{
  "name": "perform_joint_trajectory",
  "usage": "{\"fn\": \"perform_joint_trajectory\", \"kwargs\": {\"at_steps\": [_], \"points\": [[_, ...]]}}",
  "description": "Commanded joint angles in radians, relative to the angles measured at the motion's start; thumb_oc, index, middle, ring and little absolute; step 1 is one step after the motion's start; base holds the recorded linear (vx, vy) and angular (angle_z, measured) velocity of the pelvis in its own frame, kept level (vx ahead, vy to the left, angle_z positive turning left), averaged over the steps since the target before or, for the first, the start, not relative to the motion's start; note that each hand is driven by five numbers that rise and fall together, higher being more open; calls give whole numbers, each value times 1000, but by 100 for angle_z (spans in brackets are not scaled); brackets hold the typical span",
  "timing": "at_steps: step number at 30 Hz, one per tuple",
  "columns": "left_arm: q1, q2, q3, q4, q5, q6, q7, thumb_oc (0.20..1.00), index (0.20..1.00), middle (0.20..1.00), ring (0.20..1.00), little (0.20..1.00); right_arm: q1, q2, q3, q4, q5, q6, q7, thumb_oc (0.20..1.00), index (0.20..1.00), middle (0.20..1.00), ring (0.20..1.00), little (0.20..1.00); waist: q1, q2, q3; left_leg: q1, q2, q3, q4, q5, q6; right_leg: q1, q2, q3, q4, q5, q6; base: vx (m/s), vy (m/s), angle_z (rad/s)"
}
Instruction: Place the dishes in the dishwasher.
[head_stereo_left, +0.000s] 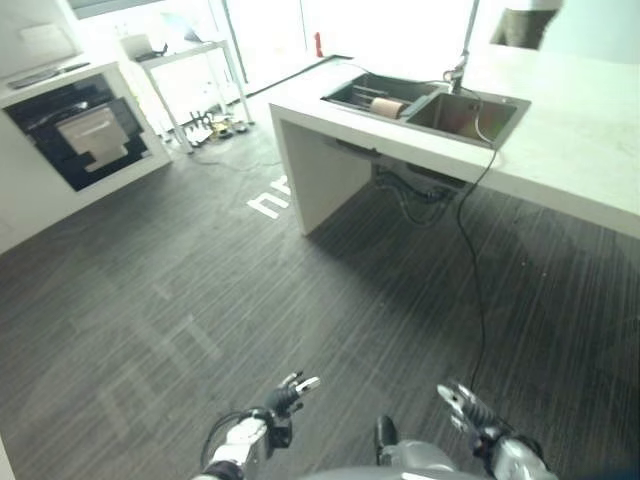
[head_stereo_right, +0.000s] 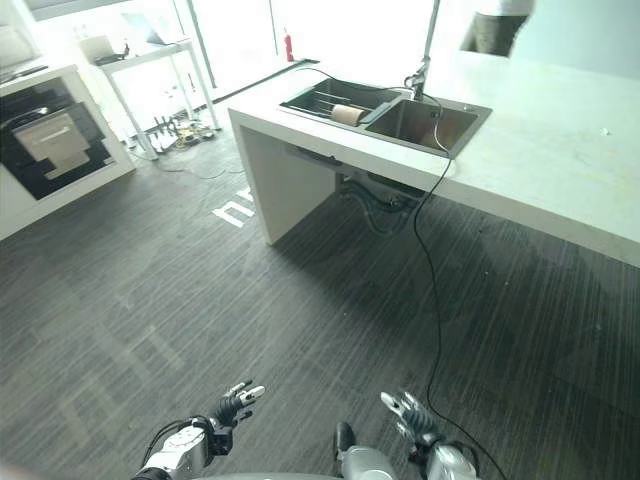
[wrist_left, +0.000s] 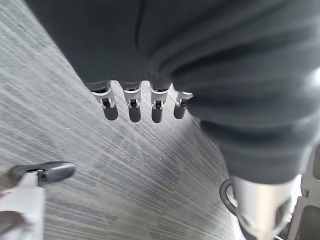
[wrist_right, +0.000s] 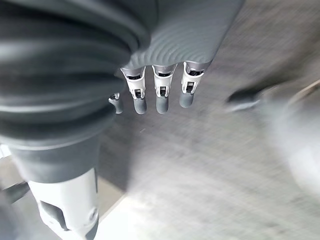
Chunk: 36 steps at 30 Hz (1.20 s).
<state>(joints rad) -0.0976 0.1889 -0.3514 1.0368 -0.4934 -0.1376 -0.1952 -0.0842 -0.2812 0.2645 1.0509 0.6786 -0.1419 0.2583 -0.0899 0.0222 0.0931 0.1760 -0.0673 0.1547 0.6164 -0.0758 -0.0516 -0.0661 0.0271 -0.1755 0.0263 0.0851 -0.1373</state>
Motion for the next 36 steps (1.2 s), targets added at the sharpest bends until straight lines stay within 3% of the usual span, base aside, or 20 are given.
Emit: {"fn": "perform_joint_trajectory", "kwargs": {"at_steps": [1,3,4,5,9,10,13,17,21,22,23,24,28,30,31,33,36], "points": [[-43,30,4,-54,-55,-34,1,1000,1000,1000,1000,1000,-10,-23,6,-19,-38,-12,21,1000,1000,1000,1000,1000,4,-61,-5,-99,112,-19,-26,199,-2,31,-75,-27,35,-3,124,210,-150,-21],[-48,33,10,-74,-58,-13,3,1000,1000,1000,1000,1000,-4,-32,4,-35,-41,-6,14,1000,1000,1000,1000,1000,12,-74,3,-180,141,-9,71,222,-5,59,-84,-30,35,-18,108,250,-108,-37],[-53,36,5,-99,-47,-4,-4,1000,1000,1000,1000,1000,3,-43,-7,-48,-30,-7,18,1000,1000,1000,1000,1000,34,-74,27,-285,158,3,47,186,23,124,-75,-16,26,-43,104,312,-11,-41],[-52,36,3,-101,-48,-6,-5,1000,1000,1000,1000,1000,2,-43,-9,-49,-33,-5,19,1000,1000,1000,1000,1000,35,-76,26,-286,156,9,13,188,26,128,-75,-11,22,-46,105,435,79,-37],[-42,39,-17,-127,-74,-6,10,1000,1000,1000,1000,1000,4,-43,-23,-57,-52,9,12,1000,1000,1000,1000,1000,42,-60,33,-271,171,46,-322,198,29,175,-59,30,-4,-70,126,343,208,-27],[-37,41,-23,-131,-74,-5,1,1000,1000,1000,1000,1000,11,-44,-15,-42,-39,2,7,1000,1000,1000,1000,1000,62,-47,27,-287,173,6,-551,237,10,201,-56,58,-21,-79,148,402,304,-6],[-15,44,-27,-148,-62,-23,-12,1000,1000,1000,1000,1000,20,-47,-12,-7,-33,-27,22,1000,1000,1000,1000,1000,86,-39,28,-328,210,-23,-682,306,-26,246,-65,84,-38,-88,166,382,290,-11],[3,48,-10,-170,-37,-79,11,1000,1000,1000,1000,1000,31,-48,-21,10,-41,-43,21,1000,1000,1000,1000,1000,94,-39,19,-315,220,-15,-672,300,-23,287,-103,85,-34,-114,198,338,357,-32],[-24,59,-32,-146,-25,-77,18,1000,1000,1000,1000,1000,52,-35,-53,30,-1,-55,17,1000,1000,1000,1000,1000,86,-32,3,-242,173,-5,-680,253,20,291,-155,48,34,-142,224,351,460,-27],[-45,59,-45,-126,-16,-80,13,1000,1000,1000,1000,1000,64,-20,-55,23,-3,-61,4,1000,1000,1000,1000,1000,82,-32,-2,-227,135,-2,-687,236,49,272,-178,37,106,-116,240,248,364,0],[-48,59,-47,-126,-13,-78,13,1000,1000,1000,1000,1000,67,-18,-56,19,-7,-62,1,1000,1000,1000,1000,1000,81,-32,-3,-225,128,1,-689,234,55,265,-183,35,127,-107,242,283,465,1],[-57,60,-51,-127,0,-68,16,1000,1000,1000,1000,1000,78,-12,-54,3,-16,-64,-16,1000,1000,1000,1000,1000,75,-29,-6,-216,106,6,-695,224,76,230,-201,25,218,-61,246,175,349,7],[-74,78,-58,-106,-5,-54,35,1000,1000,1000,1000,1000,88,-5,-45,-18,10,-55,-10,1000,1000,1000,1000,1000,63,-15,6,-158,82,37,-704,180,106,90,-247,-39,436,24,254,154,268,3],[-76,84,-55,-103,-13,-49,22,1000,1000,1000,1000,1000,84,-1,-40,-19,-1,-58,-7,1000,1000,1000,1000,1000,54,-19,15,-133,73,38,-704,167,106,57,-211,-44,421,21,252,171,107,-22],[-75,92,-47,-122,-9,-24,3,1000,1000,1000,1000,1000,84,0,-31,-36,-1,-58,-20,1000,1000,1000,1000,1000,41,-24,23,-109,65,30,-704,150,103,25,-165,-50,356,11,244,128,7,-26],[-73,97,-46,-137,0,-5,-6,1000,1000,1000,1000,1000,83,-1,-29,-41,13,-57,-25,1000,1000,1000,1000,1000,36,-30,27,-97,61,26,-704,139,99,17,-154,-58,276,8,242,175,-41,1],[-54,102,-41,-161,6,4,-12,1000,1000,1000,1000,1000,83,-6,-35,-49,3,-58,-8,1000,1000,1000,1000,1000,3,-60,44,-38,33,18,-704,68,98,-81,-166,-52,58,119,277,253,-82,-5]]}}
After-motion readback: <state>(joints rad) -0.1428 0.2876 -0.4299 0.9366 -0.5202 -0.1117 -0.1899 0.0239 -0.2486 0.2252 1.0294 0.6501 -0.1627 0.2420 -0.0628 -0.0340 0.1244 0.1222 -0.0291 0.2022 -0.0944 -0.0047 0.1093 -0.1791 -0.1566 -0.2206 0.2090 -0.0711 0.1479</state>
